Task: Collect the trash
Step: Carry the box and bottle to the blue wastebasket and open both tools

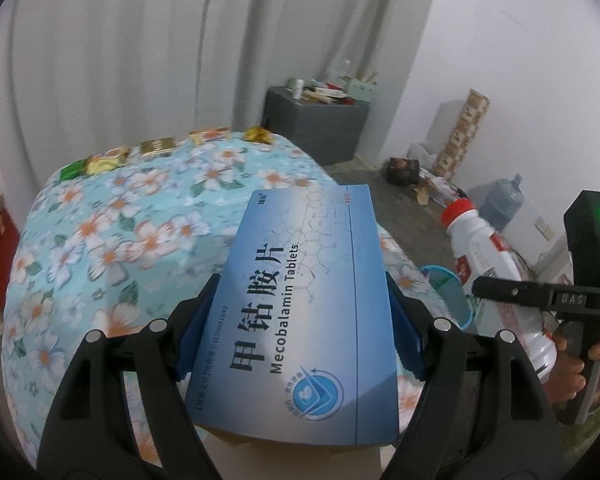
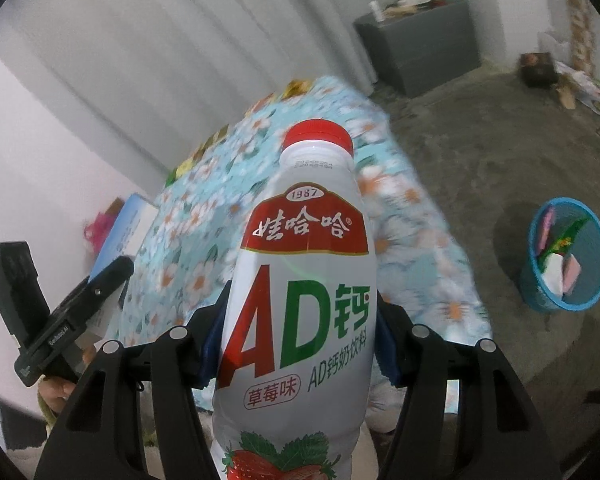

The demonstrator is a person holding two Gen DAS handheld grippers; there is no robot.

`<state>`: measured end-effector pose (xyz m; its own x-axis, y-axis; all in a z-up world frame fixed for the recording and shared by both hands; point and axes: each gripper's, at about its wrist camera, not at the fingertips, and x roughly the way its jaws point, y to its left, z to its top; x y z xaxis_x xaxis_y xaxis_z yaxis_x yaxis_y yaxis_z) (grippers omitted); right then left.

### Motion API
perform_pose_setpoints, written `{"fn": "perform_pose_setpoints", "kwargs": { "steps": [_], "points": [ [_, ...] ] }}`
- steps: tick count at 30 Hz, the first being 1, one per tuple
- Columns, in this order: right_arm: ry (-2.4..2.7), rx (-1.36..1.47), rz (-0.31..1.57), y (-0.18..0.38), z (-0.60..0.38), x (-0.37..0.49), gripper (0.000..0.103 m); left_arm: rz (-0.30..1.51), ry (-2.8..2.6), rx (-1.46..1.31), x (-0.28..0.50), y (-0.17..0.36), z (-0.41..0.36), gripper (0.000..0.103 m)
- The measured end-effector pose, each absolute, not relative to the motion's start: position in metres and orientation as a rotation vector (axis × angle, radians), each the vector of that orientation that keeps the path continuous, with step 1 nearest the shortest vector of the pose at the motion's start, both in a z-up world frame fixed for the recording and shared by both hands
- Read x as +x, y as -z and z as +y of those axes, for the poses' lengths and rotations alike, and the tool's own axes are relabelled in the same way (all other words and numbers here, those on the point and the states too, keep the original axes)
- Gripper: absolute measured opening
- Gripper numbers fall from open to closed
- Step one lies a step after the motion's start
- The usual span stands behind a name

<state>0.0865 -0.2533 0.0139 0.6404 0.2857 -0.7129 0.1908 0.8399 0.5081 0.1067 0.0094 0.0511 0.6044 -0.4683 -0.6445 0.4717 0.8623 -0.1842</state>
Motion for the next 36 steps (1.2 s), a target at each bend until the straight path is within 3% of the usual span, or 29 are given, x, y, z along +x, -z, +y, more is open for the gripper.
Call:
{"fn": "perform_pose_setpoints", "kwargs": {
  "steps": [9,18,27,33,35,36],
  "points": [
    [0.280,0.745,0.749,-0.020,-0.358,-0.010,0.059,0.786,0.815,0.088,0.109,-0.058,-0.069,0.072],
    [0.517,1.039,0.712,0.049,-0.450,-0.077,0.059,0.967,1.057,0.227,0.116,-0.019,-0.220,0.072],
    [0.566,1.239,0.715,0.137,-0.526,-0.055,0.060,1.188,1.173,0.289,0.139,0.055,-0.377,0.072],
    [0.592,1.281,0.685,0.191,-0.586,-0.014,0.060,1.217,1.172,0.331,0.155,0.095,-0.467,0.073],
    [0.603,1.300,0.654,0.210,-0.604,-0.008,0.081,1.228,1.163,0.316,0.162,0.112,-0.495,0.081],
    [0.647,1.293,0.651,0.222,-0.611,-0.005,0.083,1.231,1.150,0.314,0.165,0.121,-0.505,0.086]
  ]
}}
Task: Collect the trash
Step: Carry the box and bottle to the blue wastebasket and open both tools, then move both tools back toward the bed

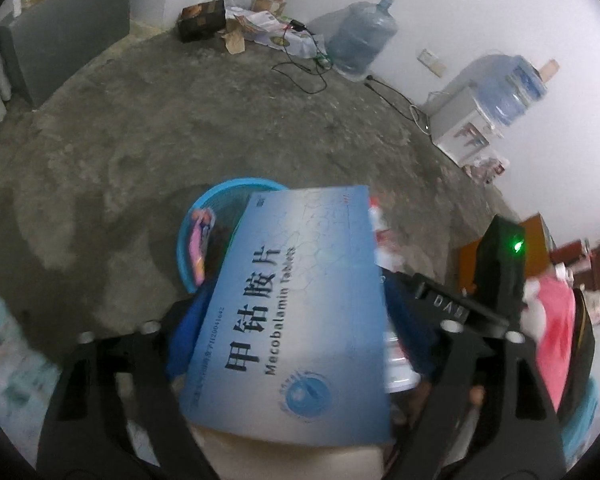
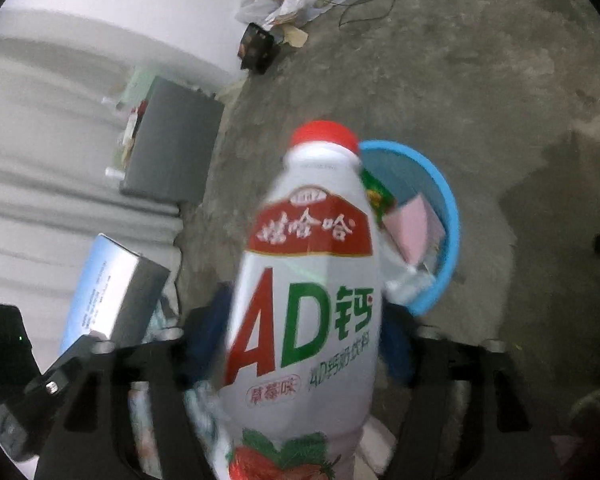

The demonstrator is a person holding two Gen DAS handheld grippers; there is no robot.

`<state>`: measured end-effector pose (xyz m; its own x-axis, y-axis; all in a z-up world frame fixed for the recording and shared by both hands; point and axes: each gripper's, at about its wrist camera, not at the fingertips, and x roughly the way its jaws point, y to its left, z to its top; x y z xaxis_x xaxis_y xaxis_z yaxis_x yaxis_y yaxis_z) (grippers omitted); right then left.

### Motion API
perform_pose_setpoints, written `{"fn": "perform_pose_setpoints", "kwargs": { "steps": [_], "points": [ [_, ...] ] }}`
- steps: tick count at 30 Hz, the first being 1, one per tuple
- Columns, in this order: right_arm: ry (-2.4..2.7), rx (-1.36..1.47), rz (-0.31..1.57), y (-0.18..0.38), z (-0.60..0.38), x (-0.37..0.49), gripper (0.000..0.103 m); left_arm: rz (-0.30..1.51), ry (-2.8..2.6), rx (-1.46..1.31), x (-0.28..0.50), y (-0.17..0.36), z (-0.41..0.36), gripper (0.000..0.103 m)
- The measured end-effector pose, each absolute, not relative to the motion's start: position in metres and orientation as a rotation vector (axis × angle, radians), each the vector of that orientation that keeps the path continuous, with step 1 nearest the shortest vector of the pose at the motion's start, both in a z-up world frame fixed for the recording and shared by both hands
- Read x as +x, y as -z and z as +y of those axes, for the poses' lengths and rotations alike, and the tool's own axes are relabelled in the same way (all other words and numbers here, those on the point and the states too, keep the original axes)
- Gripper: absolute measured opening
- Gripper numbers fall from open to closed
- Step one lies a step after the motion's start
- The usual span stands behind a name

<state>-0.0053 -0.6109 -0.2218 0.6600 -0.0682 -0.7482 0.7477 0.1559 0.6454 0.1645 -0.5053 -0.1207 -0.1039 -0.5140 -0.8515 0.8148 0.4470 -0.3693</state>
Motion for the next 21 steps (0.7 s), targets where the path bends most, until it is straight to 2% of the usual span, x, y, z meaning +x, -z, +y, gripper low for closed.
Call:
{"fn": "perform_pose_setpoints", "kwargs": {
  "steps": [4,10,15,21],
  "points": [
    [0.747,1.338,0.688,0.260,-0.621,-0.006,0.083,1.262,1.030,0.346,0.175,0.153,-0.532,0.086],
    [0.731,1.278,0.669,0.251,-0.594,-0.029,0.083,1.213,1.058,0.318,0.178,0.131,-0.506,0.086],
    [0.726,1.113,0.667,0.200,-0.576,-0.040,0.083,1.100,1.107,0.305,0.167,0.076,-0.460,0.086],
    [0.658,0.756,0.617,0.087,-0.527,-0.015,0.083,0.933,1.123,0.196,0.153,-0.017,-0.367,0.089]
  ]
}}
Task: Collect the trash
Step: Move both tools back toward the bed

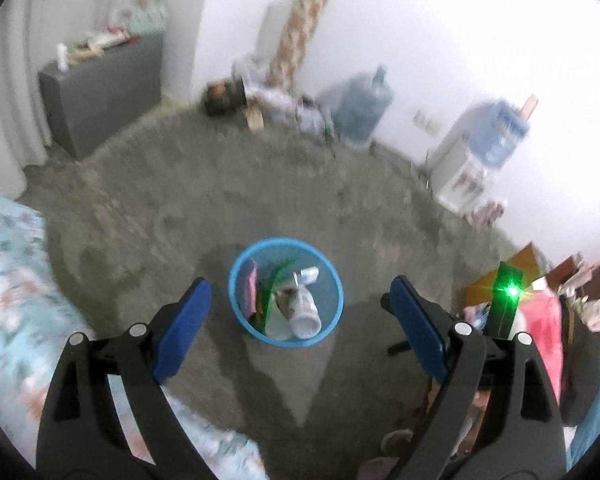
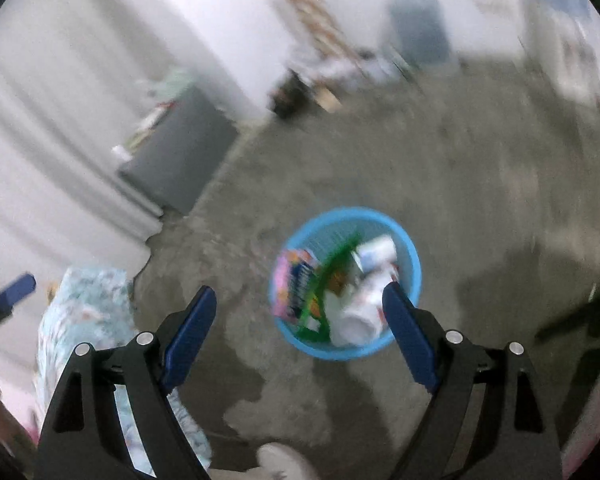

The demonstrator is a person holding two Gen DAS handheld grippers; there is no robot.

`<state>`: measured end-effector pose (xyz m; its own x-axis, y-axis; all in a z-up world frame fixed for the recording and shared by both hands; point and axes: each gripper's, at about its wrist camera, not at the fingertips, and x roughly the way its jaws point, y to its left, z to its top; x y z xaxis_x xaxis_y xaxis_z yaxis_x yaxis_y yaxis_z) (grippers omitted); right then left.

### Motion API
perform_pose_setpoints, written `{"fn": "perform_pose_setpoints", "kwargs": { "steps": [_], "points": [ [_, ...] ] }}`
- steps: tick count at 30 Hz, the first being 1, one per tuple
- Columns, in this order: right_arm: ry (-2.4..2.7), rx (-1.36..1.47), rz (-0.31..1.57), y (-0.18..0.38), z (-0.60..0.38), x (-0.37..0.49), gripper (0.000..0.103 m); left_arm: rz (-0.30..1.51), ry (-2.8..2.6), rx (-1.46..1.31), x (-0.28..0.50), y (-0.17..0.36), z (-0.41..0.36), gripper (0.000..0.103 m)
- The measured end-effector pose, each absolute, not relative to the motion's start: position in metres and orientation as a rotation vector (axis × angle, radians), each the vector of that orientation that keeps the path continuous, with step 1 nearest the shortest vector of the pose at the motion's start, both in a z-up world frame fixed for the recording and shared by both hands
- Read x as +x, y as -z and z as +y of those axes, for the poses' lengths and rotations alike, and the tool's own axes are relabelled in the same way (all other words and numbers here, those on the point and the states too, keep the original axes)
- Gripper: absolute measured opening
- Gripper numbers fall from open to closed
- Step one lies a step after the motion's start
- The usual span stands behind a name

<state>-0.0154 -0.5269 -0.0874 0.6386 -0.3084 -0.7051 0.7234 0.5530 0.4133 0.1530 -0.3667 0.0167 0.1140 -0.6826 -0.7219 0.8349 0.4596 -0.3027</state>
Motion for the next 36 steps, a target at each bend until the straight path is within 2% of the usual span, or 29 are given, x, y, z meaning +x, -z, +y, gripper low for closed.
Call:
{"fn": "perform_pose_setpoints", "kwargs": {
  "steps": [5,13,19,23,29,36],
  "points": [
    [0.573,0.476,0.517,0.000,-0.442,0.001,0.097,0.771,0.966,0.117,0.137,-0.071,-0.248,0.094],
    [0.464,0.175,0.482,-0.055,-0.297,0.015,0.097,0.661,0.570,0.117,0.099,-0.088,-0.090,0.094],
    [0.412,0.034,0.529,-0.048,-0.217,0.018,0.097,0.640,0.318,0.102,0.069,-0.069,-0.014,0.094],
    [0.370,-0.001,0.666,-0.025,-0.185,0.021,0.097,0.714,0.243,0.032,0.049,-0.039,0.020,0.094],
    [0.340,-0.016,0.793,0.001,-0.162,0.020,0.097,0.829,0.184,0.033,0.030,0.003,0.028,0.094],
    [0.382,-0.001,0.834,0.011,-0.165,0.012,0.097,0.872,0.148,0.096,0.021,0.018,0.026,0.094]
  ]
}}
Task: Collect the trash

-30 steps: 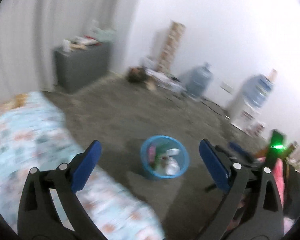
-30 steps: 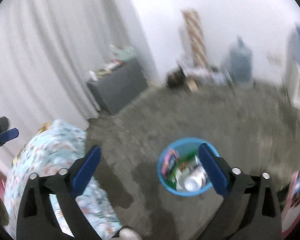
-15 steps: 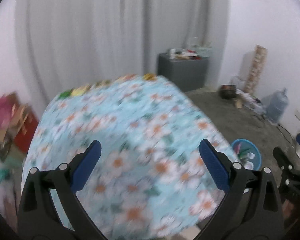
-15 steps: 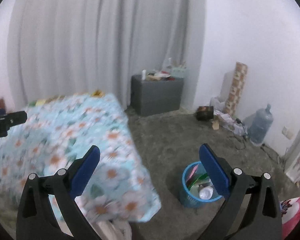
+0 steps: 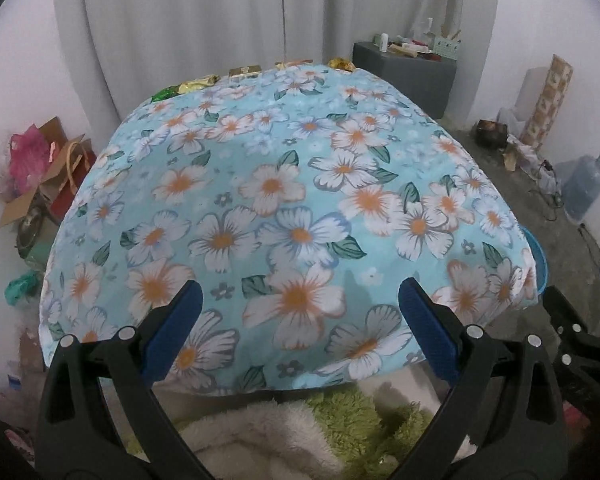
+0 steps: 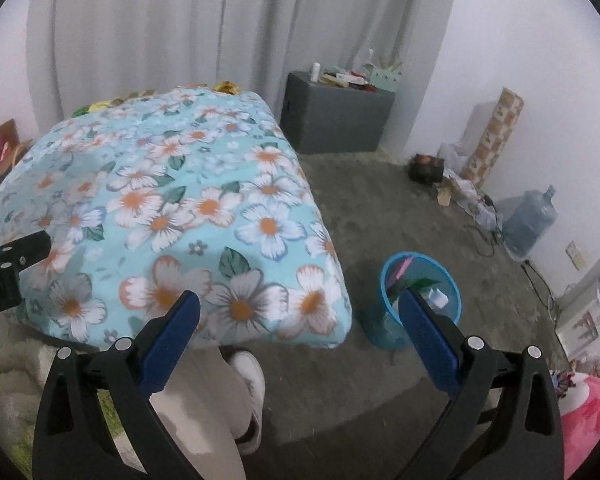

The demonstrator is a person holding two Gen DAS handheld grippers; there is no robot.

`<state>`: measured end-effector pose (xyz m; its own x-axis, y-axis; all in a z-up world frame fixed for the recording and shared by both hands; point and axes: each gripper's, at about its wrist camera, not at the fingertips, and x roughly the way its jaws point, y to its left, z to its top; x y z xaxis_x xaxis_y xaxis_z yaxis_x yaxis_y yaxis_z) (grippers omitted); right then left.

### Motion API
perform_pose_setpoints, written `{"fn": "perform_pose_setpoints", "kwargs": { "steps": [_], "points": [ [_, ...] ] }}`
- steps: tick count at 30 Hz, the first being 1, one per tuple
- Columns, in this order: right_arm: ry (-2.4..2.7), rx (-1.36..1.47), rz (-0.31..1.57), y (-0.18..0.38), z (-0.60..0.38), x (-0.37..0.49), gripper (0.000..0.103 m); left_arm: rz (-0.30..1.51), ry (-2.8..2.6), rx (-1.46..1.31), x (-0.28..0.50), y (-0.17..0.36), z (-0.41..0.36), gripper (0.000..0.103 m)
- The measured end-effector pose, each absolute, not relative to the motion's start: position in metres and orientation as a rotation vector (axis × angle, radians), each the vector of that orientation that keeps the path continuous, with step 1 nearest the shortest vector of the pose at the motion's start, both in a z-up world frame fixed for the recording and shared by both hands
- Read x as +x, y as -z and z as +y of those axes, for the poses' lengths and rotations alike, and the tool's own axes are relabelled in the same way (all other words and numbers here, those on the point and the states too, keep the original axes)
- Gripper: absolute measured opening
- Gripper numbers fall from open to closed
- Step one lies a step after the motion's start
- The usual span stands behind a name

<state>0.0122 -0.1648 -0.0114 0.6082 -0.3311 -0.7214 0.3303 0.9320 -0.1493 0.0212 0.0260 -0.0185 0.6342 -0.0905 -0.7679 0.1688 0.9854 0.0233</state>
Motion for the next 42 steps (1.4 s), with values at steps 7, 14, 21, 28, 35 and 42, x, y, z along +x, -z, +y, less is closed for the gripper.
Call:
{"fn": "perform_pose_setpoints", "kwargs": {
  "steps": [7,14,21,28,35,42],
  "points": [
    [0.429,0.029,0.856,0.018,-0.179,0.007,0.097,0.861,0.142,0.110,0.020,0.016,0.023,0.094],
    [0.445,0.055,0.866,0.023,-0.189,0.002,0.097,0.868,0.141,0.117,0.023,0.016,0.020,0.094],
    [0.457,0.079,0.875,0.027,-0.195,-0.003,0.097,0.874,0.159,0.147,0.022,0.018,0.014,0.094],
    [0.463,0.084,0.876,0.028,-0.197,-0.005,0.097,0.865,0.180,0.163,0.019,0.016,0.009,0.094],
    [0.463,0.086,0.875,0.028,-0.198,-0.005,0.097,0.864,0.182,0.171,0.017,0.016,0.008,0.094],
    [0.467,0.085,0.874,0.028,-0.198,-0.005,0.097,0.864,0.184,0.171,0.018,0.016,0.008,0.094]
  ]
}}
